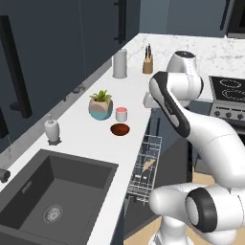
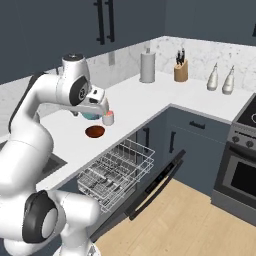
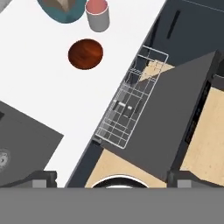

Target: Pick up the cup and bowl from the counter, place them in the dishwasher, and close the dishwasher door.

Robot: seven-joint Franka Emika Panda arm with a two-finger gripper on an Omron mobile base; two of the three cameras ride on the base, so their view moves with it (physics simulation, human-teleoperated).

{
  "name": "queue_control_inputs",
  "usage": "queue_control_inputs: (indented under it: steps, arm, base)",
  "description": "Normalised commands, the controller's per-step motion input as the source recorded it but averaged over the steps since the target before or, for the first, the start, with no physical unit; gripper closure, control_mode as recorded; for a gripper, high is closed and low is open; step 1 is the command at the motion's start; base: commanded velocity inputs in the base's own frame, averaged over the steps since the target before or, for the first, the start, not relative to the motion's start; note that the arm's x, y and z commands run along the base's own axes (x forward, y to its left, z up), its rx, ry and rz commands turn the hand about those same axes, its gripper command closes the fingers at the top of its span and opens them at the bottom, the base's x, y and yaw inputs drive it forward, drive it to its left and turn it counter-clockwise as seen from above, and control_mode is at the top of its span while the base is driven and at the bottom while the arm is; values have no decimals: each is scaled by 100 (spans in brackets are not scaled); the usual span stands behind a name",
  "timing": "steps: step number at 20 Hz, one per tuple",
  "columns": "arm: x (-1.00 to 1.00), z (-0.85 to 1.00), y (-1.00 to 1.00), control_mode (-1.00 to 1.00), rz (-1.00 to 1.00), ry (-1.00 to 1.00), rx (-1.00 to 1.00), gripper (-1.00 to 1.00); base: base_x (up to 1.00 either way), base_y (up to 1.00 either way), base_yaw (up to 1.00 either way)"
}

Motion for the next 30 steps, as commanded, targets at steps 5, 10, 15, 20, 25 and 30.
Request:
queue_control_inputs:
  steps: [5,10,15,20,25,30]
  arm:
    - [78,-21,-33,-100,-10,0,10,-100]
    - [93,-43,-21,-100,-7,0,16,-100]
    - [87,-58,0,-100,-5,0,11,-100]
    - [74,-44,4,-100,-6,-1,1,-100]
    - [73,-20,29,-100,-2,0,0,-100]
    - [60,-27,34,-100,0,1,0,-100]
  base:
    - [0,0,0]
    - [0,0,0]
    - [0,0,0]
    - [0,0,0]
    - [0,0,0]
    - [0,0,0]
